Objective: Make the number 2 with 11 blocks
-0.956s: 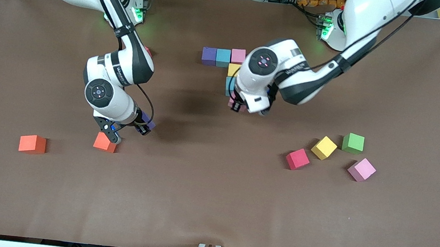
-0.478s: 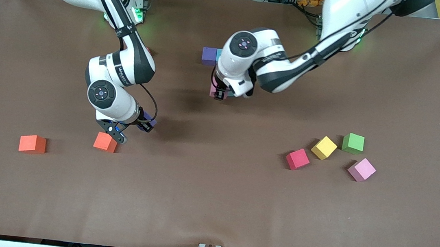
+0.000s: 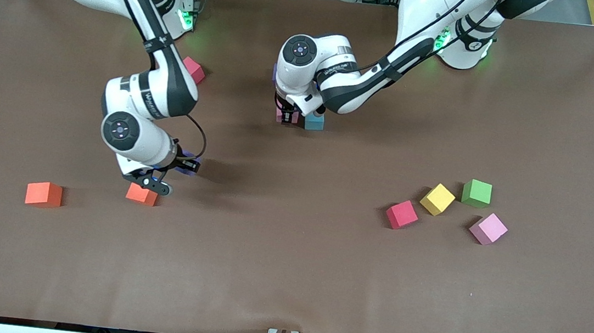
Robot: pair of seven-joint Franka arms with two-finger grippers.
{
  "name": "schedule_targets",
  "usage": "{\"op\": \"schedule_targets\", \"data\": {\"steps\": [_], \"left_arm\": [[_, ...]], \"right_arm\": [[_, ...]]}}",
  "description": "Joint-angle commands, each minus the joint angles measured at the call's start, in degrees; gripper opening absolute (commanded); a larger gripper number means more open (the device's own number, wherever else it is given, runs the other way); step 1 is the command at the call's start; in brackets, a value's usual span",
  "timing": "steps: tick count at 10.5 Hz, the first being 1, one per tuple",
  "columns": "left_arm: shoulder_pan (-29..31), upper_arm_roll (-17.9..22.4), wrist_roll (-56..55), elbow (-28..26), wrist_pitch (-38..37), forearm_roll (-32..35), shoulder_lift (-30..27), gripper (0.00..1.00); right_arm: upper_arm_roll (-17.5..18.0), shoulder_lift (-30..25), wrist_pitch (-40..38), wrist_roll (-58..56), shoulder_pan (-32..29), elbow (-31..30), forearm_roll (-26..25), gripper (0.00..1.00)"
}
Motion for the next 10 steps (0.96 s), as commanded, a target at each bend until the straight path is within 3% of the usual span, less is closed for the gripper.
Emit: {"op": "schedule_targets", "data": {"steps": [1,4,10], "left_arm": [[-0.9,0.7,-11.7,0.5,0.1,0.8,-0.4,0.42],[-4.3,3.1,-11.6,0.6,0.2,3.9,2.2,0.42],[-7.8,4.6,-9.6,0.6,-0.1,5.6,2.9,0.42]], "right_arm": [[0.6,-3.5,-1.4,-6.0,-0.7,-0.9,1.2,0.00],[0.7,-7.7,-2.0,-13.7,-3.5,-3.9,1.2,0.00],[0.6,-7.8,-2.2,-16.9,-3.9,-3.8,1.3,0.00]]}}
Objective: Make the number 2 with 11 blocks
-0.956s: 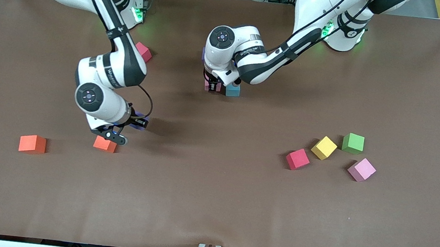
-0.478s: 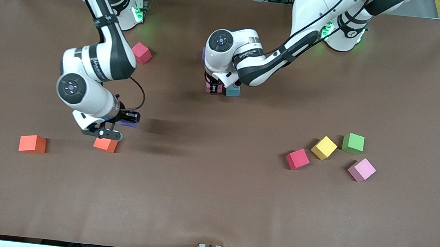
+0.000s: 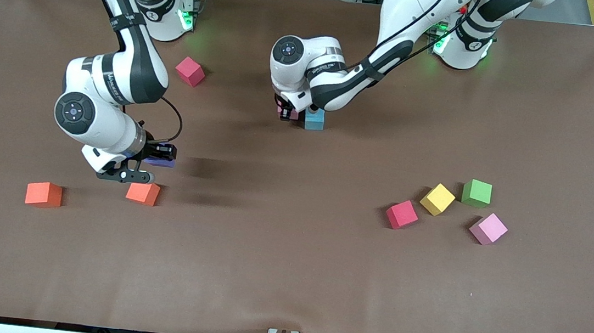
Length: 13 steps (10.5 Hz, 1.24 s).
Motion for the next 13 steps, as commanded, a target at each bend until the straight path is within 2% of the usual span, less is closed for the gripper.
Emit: {"op": "schedule_targets", "data": {"steps": [1,13], "left_arm": [[-1.3,0.3,-9.9,0.4,-0.8,4.2,-0.3,0.42],[1.0,1.0,-9.8,-0.6,-1.8,5.3,-0.5,0.42]], "right_arm": [[0.4,-1.2,0.8,-1.2,-0.2,-1.2,1.2,0.00],[0.4,-0.9,1.6,-1.1,1.0,-1.0,1.2,0.00]]}}
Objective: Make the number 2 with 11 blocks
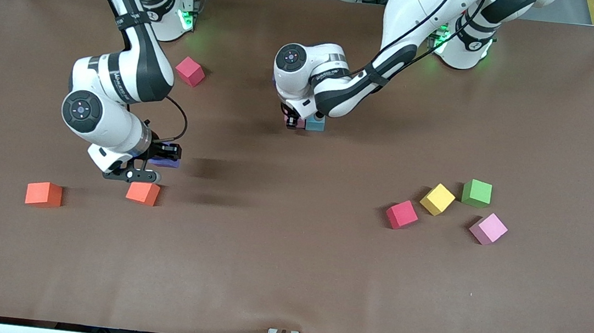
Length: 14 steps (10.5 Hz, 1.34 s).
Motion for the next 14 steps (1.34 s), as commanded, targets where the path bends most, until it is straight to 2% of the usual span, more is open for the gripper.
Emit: {"op": "schedule_targets", "data": {"steps": [1,10,14], "left_arm": [[0.0,-0.5,-10.0,-0.3,-0.4,3.8,-0.3,0.42],[-0.9,-0.5,-10.1,-0.3,0.4,4.8,0.4,0.47],[-0.9,-0.5,-10.1,-0.5,0.4,5.3,0.4,0.47]], "right_arm": [[0.0,-0.9,0.6,-0.8,0.5,-1.0,1.2,0.00],[0.0,-0.5,1.3,-0.8,0.7,-1.0,1.2,0.00],[0.2,-0.2,2.4,-1.8,3.6,-0.9,1.5,0.00]]}}
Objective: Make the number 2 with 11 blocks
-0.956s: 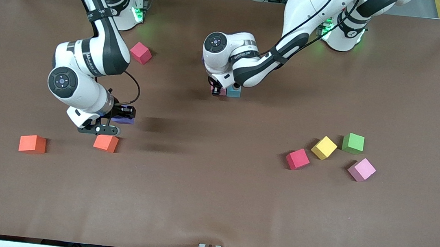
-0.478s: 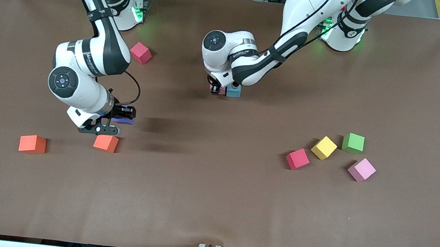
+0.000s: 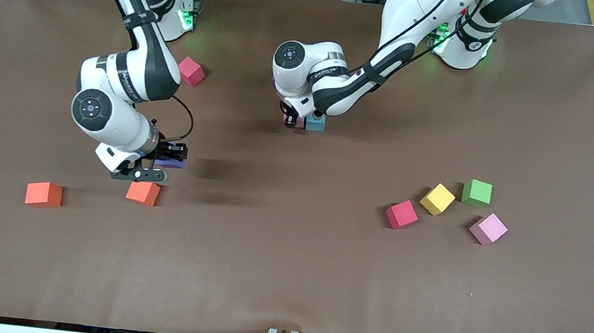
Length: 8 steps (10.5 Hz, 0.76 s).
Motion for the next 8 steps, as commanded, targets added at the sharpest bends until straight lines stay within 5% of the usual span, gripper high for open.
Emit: {"op": "schedule_targets", "data": {"steps": [1,5,7,8], "left_arm": [[-0.4,-0.4,-10.3,-0.6,0.4,4.2,0.3,0.47],[-0.4,-0.4,-10.3,-0.6,0.4,4.3,0.4,0.49],[-0.5,-0.4,-9.6,-0.6,0.4,4.6,0.4,0.96],[-0.5,-0.4,-9.6,-0.6,0.4,5.0,0.4,1.00]], "right_arm": [[0.0,-0.4,0.7,-2.2,2.6,-0.6,1.9,0.00],[1.3,-3.1,-4.9,-6.9,5.4,-0.1,2.1,0.00],[1.5,-5.3,-8.7,-11.0,5.7,0.4,2.1,0.00],[1.5,-6.6,-10.5,-14.0,6.5,0.2,1.9,0.00]]}}
